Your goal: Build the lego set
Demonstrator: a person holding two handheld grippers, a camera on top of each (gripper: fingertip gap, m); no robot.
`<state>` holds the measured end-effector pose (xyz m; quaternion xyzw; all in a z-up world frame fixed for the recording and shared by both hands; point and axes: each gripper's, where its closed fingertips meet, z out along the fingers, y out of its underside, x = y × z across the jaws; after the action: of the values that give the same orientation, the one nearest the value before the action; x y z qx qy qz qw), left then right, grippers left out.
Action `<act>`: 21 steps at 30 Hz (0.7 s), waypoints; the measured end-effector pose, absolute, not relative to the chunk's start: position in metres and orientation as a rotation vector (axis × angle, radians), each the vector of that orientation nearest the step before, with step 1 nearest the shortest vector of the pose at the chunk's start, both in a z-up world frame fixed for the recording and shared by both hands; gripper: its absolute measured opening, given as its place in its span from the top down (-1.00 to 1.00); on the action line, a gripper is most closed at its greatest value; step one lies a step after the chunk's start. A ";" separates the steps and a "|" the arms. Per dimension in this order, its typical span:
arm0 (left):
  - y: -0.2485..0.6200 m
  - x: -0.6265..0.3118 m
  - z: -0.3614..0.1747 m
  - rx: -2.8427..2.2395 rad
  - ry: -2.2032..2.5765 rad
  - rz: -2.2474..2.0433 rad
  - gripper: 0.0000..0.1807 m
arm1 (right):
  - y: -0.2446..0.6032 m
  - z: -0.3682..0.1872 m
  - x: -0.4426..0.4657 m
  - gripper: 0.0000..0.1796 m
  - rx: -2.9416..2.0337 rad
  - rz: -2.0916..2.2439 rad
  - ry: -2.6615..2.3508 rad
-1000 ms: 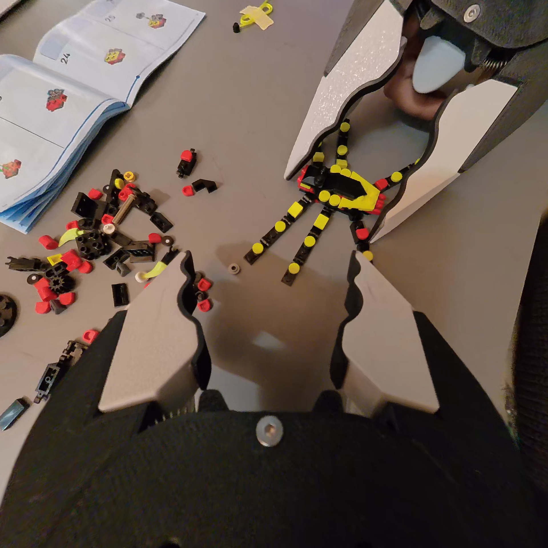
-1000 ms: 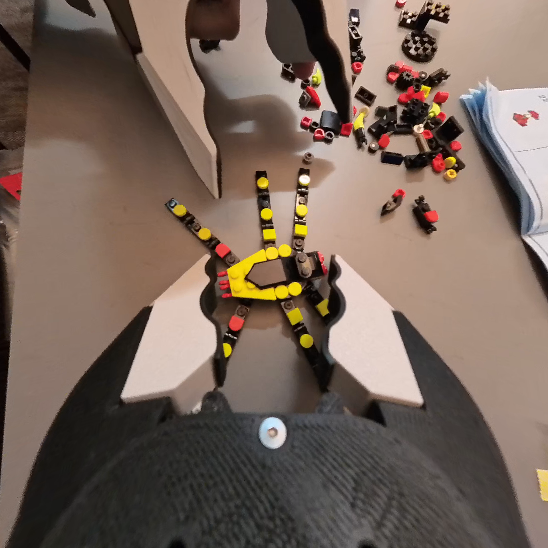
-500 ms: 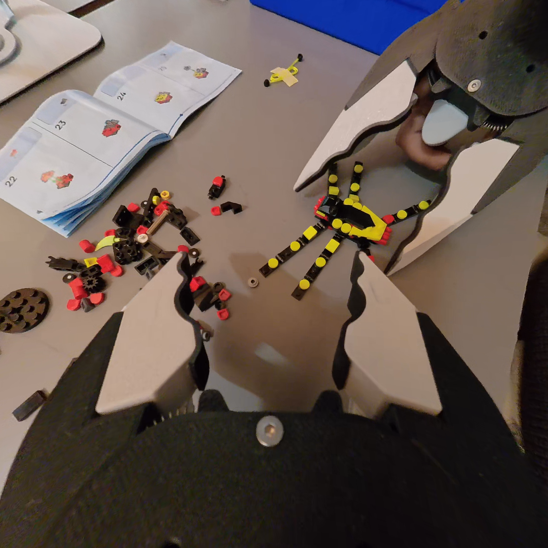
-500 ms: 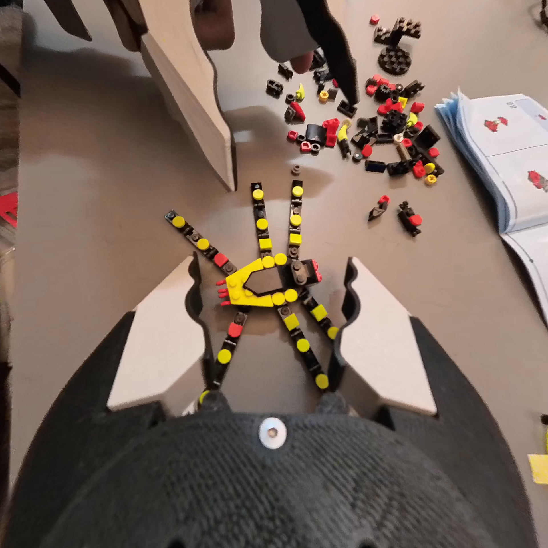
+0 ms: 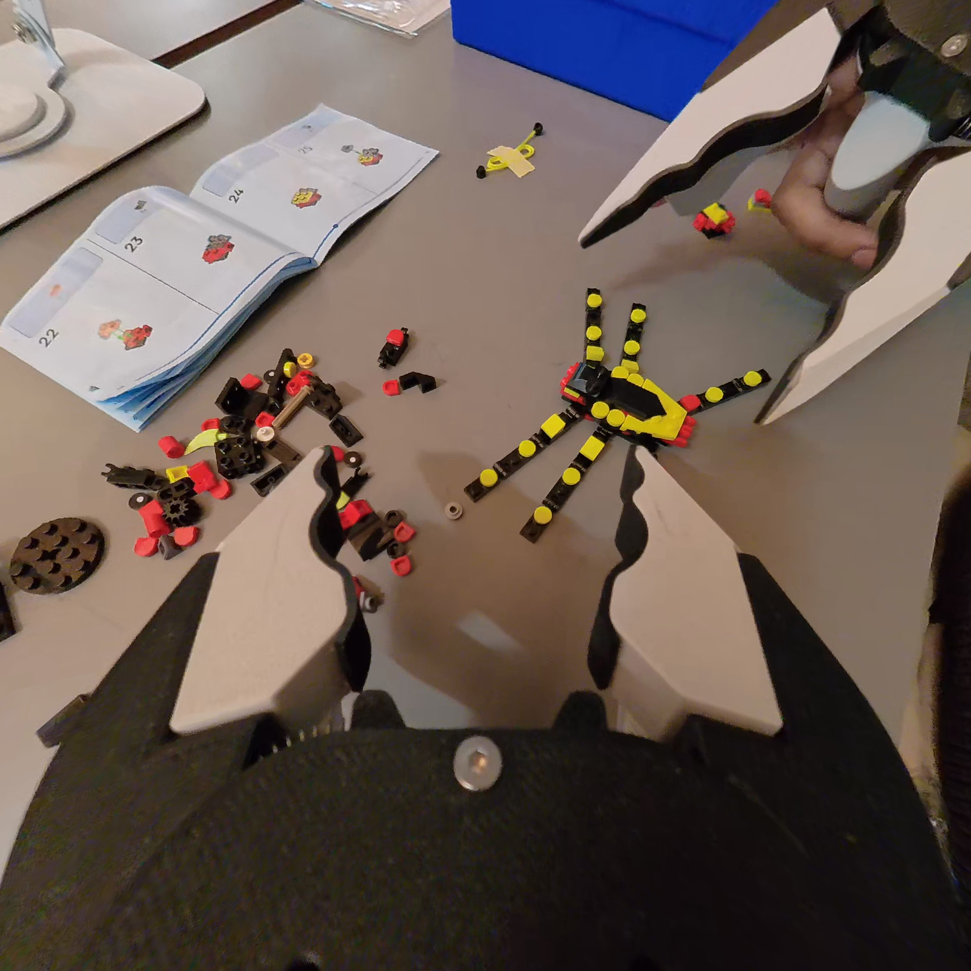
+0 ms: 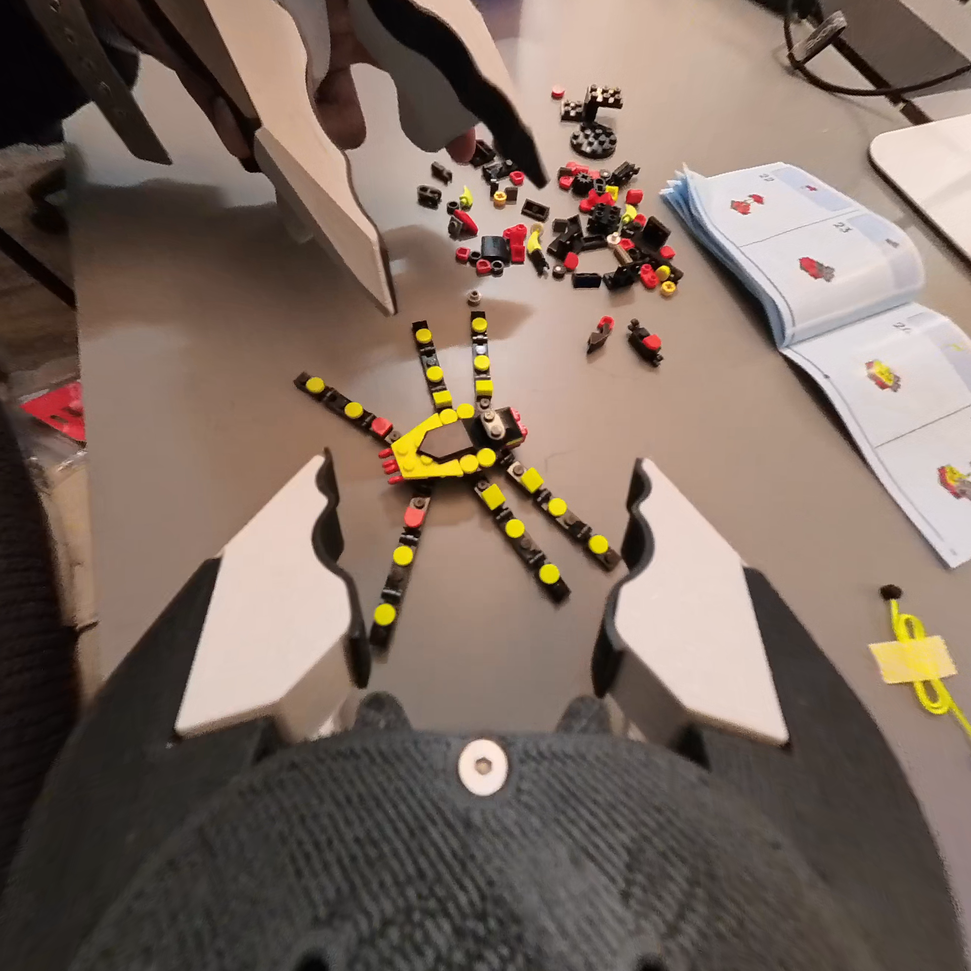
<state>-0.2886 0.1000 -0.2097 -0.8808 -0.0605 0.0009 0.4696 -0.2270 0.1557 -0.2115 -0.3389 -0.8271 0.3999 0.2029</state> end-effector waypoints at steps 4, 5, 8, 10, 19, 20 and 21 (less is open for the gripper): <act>0.101 -0.284 -0.211 -2.164 -0.130 -0.017 -0.18 | 0.155 -0.224 -0.220 -0.25 -0.962 1.099 -2.360; 0.101 -0.284 -0.211 -2.164 -0.128 -0.016 -0.18 | 0.155 -0.228 -0.218 -0.27 -0.957 1.075 -2.377; 0.102 -0.283 -0.213 -2.170 -0.126 -0.020 -0.18 | 0.155 -0.237 -0.216 -0.30 -0.963 1.050 -2.410; 0.103 -0.282 -0.213 -2.172 -0.122 -0.022 -0.18 | 0.156 -0.242 -0.216 -0.35 -0.986 1.038 -2.424; 0.105 -0.280 -0.216 -2.182 -0.111 -0.015 -0.17 | 0.153 -0.257 -0.218 -0.38 -1.002 1.018 -2.466; 0.106 -0.280 -0.216 -2.182 -0.110 -0.013 -0.17 | 0.153 -0.256 -0.218 -0.38 -1.002 1.019 -2.465; 0.106 -0.281 -0.216 -2.184 -0.110 -0.010 -0.17 | 0.152 -0.256 -0.218 -0.38 -1.003 1.020 -2.463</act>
<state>-0.2806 0.1058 -0.2161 -0.8870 -0.0445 -0.0040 0.4596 -0.2185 0.1524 -0.2565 -0.3485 -0.8554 0.3542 0.1460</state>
